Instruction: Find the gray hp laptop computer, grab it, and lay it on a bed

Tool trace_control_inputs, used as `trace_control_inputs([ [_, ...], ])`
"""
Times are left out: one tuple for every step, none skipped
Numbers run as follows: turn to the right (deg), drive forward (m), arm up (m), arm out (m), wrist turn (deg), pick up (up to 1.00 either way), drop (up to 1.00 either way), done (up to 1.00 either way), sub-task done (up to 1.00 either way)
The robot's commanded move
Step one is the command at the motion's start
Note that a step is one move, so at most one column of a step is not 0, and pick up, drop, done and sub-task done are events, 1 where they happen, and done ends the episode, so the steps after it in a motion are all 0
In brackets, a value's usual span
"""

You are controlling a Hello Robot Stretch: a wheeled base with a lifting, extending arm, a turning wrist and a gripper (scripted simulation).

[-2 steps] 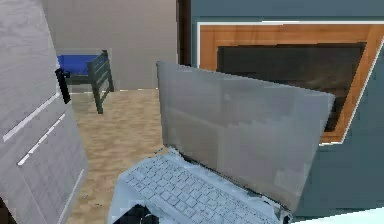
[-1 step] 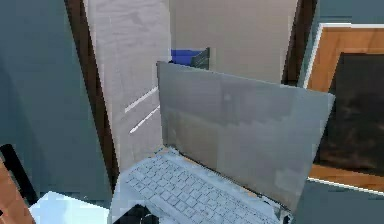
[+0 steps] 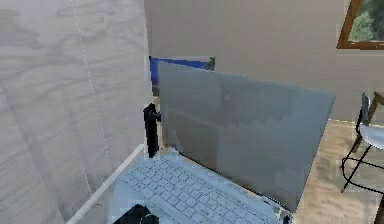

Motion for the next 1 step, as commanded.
trace_control_inputs([
  [0.0,0.05,0.00,0.00,0.0,0.00,0.00,0.00,0.00],
])
